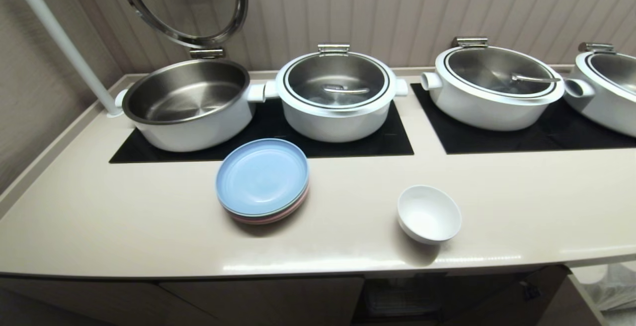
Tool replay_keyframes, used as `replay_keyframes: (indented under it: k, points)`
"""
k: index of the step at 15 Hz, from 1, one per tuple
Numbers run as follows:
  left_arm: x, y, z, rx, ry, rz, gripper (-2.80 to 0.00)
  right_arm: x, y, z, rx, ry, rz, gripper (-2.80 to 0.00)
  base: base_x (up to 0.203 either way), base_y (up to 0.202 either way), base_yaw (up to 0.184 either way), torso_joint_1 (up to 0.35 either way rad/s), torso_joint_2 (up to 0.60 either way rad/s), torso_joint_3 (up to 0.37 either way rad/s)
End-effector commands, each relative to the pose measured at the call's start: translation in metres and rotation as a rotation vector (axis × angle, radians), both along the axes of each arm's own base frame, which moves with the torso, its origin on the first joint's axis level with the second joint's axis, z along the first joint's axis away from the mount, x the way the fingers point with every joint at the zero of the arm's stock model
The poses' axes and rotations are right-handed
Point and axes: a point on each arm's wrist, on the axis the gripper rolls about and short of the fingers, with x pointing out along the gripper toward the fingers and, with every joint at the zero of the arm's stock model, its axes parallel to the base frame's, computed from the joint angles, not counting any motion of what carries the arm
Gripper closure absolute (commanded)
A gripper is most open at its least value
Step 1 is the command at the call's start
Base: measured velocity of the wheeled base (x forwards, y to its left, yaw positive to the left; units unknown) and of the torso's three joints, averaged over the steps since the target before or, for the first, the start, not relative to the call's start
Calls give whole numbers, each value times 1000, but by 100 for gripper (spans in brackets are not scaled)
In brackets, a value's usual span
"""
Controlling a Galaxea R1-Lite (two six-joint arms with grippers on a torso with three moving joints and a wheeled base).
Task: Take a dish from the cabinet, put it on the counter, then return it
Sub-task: Pick up the bowl from the table
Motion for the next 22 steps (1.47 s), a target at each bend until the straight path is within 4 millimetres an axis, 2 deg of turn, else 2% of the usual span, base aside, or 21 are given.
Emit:
replay_keyframes:
  k: [1,5,14,17,22]
  points:
    - [0,0,0,0,0,1,0,25,0,22,-4,75,10,0,0,0,0,0,0,0]
    - [0,0,0,0,0,0,0,57,1,44,-65,184,43,0,0,0,0,0,0,0]
    - [0,0,0,0,0,0,0,124,5,67,-153,537,144,0,0,0,0,0,0,0]
    - [0,0,0,0,0,0,0,153,12,75,-166,636,195,0,0,0,0,0,0,0]
    - [0,0,0,0,0,-1,0,206,38,72,-201,736,301,0,0,0,0,0,0,0]
